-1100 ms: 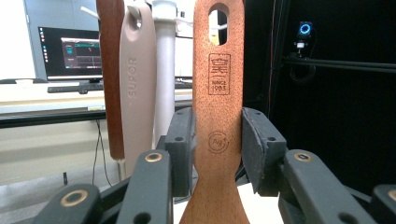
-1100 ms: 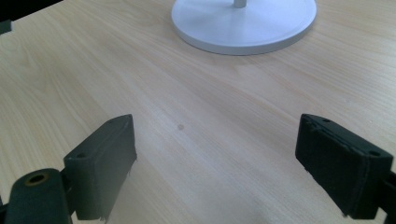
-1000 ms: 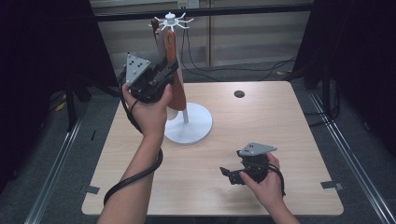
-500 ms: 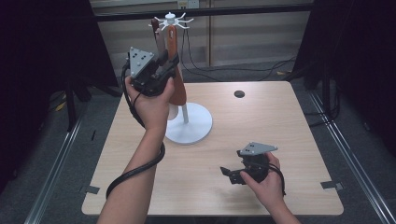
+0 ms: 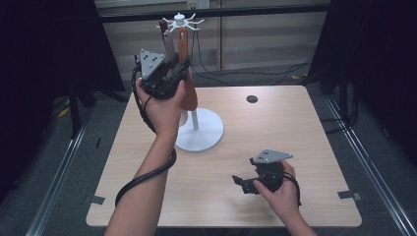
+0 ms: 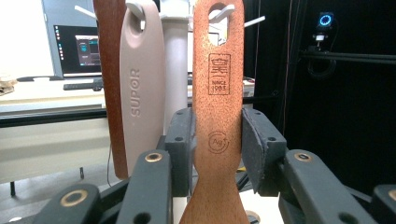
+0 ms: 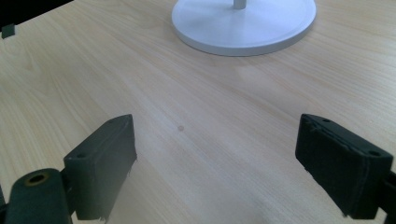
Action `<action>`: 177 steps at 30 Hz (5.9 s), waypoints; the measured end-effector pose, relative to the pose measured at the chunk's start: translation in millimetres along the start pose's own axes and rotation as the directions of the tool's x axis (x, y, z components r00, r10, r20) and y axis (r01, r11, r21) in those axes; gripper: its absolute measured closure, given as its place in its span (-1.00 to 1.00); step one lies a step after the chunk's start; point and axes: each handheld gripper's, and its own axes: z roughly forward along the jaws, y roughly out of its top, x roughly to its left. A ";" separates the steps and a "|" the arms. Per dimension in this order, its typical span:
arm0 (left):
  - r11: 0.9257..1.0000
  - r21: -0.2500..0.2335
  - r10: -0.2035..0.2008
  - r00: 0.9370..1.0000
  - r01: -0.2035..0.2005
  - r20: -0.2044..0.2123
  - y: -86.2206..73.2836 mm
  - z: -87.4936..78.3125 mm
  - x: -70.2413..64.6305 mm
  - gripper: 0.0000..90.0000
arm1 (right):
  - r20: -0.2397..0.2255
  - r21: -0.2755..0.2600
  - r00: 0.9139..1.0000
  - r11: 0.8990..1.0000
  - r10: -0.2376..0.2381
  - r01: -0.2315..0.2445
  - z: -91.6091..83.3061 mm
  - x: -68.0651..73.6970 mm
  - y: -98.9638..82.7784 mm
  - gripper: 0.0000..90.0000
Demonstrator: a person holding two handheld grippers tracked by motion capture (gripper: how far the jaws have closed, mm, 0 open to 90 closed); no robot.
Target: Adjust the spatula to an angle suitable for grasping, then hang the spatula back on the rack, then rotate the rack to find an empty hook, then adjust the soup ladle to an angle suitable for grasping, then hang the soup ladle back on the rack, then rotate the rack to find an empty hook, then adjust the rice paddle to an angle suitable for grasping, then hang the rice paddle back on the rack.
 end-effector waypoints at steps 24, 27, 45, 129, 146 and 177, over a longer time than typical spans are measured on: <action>1.000 -0.012 -0.016 0.999 0.017 0.029 -10.3 3.3 3.2 0.43 | -0.002 0.004 1.000 1.000 0.003 -0.003 0.6 1.3 0.4 -0.74; 1.000 -0.013 -0.016 0.999 0.016 0.035 -10.7 3.3 3.3 0.43 | -0.002 0.005 1.000 1.000 -0.003 0.003 0.4 0.5 0.3 -0.74; 1.000 -0.023 -0.012 0.998 0.014 0.068 -26.4 -16.4 9.2 0.32 | -0.002 0.004 1.000 1.000 0.003 -0.003 1.9 -0.6 1.0 -0.74; 0.982 0.187 -0.005 0.979 -0.034 0.204 -143.3 -62.9 15.1 -0.61 | 0.032 -0.010 0.999 1.000 0.026 -0.026 -8.5 -6.3 -2.2 -0.75; 0.976 0.211 0.009 0.975 -0.057 0.224 -153.4 -72.3 19.9 -0.64 | 0.028 -0.010 0.999 1.000 0.018 -0.018 -7.4 -4.4 -1.2 -0.75; 0.966 0.252 0.002 0.975 -0.060 0.223 -169.5 -96.6 41.8 -0.69 | 0.021 -0.003 1.000 1.000 0.012 -0.011 -0.1 -2.3 1.6 -0.75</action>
